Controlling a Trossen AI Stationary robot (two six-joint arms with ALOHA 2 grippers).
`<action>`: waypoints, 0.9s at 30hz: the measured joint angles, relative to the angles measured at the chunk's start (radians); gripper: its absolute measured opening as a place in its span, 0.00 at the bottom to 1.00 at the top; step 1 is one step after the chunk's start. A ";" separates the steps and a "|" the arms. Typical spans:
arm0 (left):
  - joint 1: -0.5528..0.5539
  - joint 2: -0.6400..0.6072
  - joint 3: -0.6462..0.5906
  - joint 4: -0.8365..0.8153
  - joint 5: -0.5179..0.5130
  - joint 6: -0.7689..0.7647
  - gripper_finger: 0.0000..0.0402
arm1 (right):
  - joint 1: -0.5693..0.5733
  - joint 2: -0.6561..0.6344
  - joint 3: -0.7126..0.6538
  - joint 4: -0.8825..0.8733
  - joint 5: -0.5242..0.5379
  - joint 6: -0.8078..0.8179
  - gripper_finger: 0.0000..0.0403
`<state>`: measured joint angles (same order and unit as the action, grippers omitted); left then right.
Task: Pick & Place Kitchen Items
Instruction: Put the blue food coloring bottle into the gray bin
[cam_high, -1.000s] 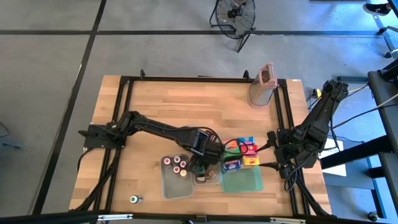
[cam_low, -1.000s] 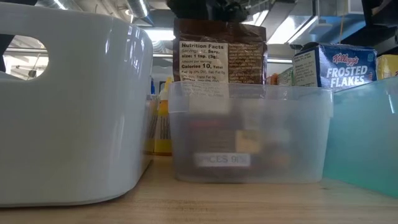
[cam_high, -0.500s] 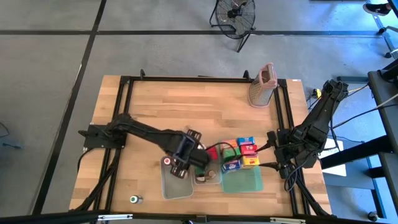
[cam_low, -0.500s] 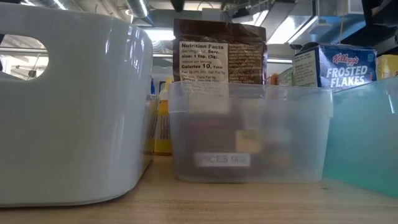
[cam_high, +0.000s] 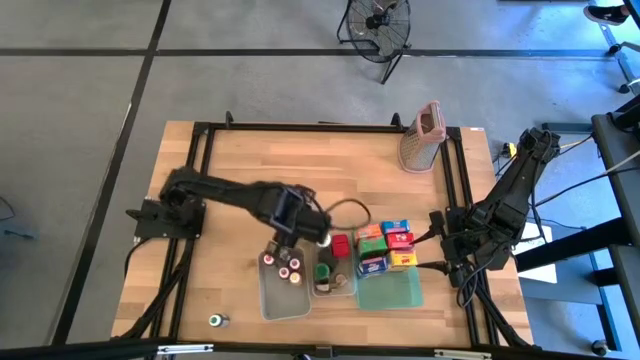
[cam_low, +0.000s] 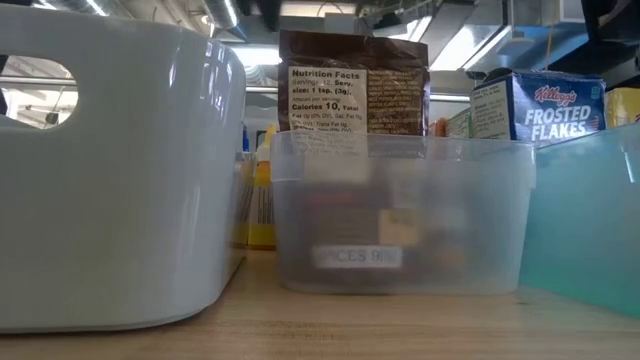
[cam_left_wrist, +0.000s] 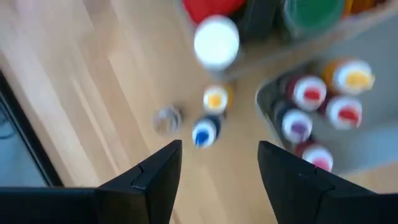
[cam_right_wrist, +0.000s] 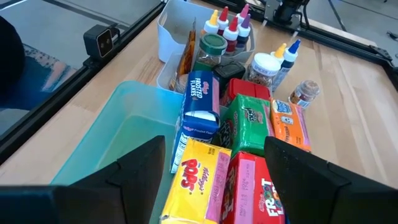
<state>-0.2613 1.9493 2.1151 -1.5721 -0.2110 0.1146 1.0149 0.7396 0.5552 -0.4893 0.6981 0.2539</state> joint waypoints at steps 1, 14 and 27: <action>0.016 -0.026 -0.036 0.001 0.012 0.008 0.51 | 0.000 0.000 0.000 0.000 -0.003 0.000 0.68; 0.127 -0.358 -0.582 0.366 0.072 -0.005 0.51 | 0.000 0.001 0.000 -0.001 -0.002 -0.017 0.68; 0.234 -0.346 -0.776 0.547 0.147 0.083 0.51 | 0.000 0.001 0.000 0.000 0.035 -0.023 0.68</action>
<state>-0.0269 1.6038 1.3388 -1.0249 -0.0644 0.1978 1.0149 0.7403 0.5552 -0.4892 0.7330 0.2310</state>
